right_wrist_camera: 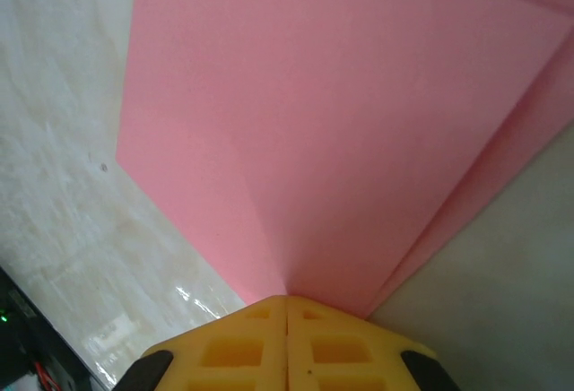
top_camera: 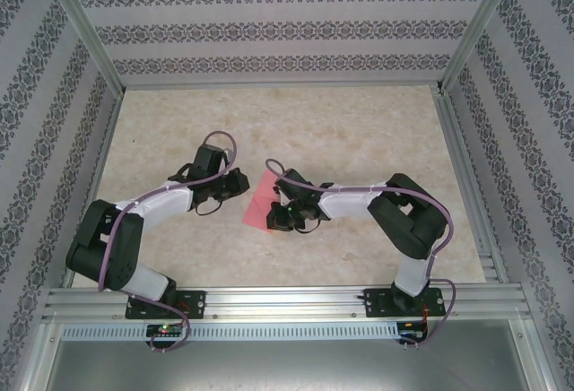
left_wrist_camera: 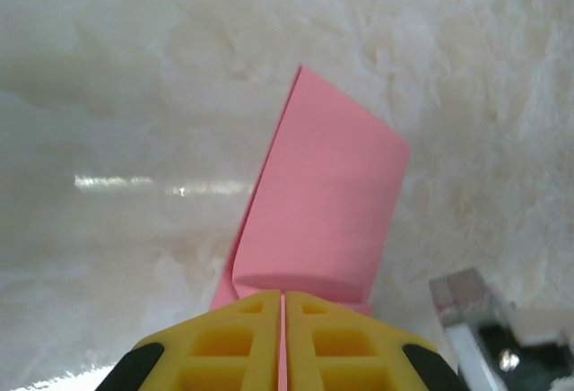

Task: Fold a paper plane with a square sheet of paper (pick it up from the middle)
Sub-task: Fold the triangle a second time at the center of the table.

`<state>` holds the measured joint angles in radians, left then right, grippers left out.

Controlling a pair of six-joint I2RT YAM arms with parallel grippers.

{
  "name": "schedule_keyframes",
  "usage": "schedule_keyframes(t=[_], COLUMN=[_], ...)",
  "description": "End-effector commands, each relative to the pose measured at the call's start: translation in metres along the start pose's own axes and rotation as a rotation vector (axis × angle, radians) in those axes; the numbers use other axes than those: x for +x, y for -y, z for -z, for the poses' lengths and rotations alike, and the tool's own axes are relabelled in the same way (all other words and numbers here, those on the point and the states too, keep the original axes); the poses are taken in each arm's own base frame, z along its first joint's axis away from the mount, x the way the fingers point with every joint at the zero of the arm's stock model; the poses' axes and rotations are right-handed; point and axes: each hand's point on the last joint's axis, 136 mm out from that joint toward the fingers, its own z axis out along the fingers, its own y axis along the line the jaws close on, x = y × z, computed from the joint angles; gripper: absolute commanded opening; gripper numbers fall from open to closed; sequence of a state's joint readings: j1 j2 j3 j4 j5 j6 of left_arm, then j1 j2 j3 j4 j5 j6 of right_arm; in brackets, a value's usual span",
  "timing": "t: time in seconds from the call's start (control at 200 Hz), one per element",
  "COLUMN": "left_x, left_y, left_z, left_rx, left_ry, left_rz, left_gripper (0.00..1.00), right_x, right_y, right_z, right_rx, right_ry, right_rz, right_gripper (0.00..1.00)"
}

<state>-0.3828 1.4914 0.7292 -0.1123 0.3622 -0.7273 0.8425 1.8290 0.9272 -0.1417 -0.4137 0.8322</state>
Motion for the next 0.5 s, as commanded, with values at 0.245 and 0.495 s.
schedule_keyframes(t=[0.245, 0.495], left_x=[0.036, 0.04], left_y=[0.026, 0.017], left_z=[-0.019, -0.037], left_rx=[0.137, 0.111], left_ry=[-0.127, -0.16], left_rz=[-0.052, -0.047], left_gripper=[0.09, 0.08], right_x=[-0.025, -0.033], right_y=[-0.028, -0.018], right_z=[0.021, 0.008], right_rx=[-0.077, -0.008], right_ry=[0.148, 0.14], right_rz=[0.014, 0.001], right_gripper=[0.11, 0.11])
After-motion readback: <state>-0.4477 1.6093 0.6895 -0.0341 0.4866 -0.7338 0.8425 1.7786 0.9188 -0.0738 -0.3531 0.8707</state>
